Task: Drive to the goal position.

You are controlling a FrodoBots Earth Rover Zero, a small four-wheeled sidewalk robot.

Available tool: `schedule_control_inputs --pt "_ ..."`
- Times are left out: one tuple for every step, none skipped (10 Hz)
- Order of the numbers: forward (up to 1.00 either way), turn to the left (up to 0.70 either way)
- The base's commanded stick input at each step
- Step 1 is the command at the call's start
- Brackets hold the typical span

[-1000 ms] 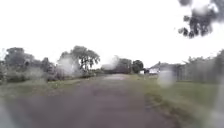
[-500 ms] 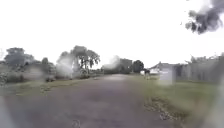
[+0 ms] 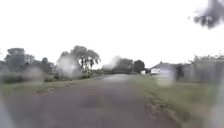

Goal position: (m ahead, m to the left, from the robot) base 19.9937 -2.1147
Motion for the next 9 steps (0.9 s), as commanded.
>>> schedule_control_inputs --pt "0.85 0.00" --pt "0.85 0.00" --pt "0.85 0.00" --pt "0.85 0.00" --pt "0.85 0.00" --pt "0.85 0.00" --pt "0.85 0.00" --pt "0.85 0.00" --pt "0.85 0.00"
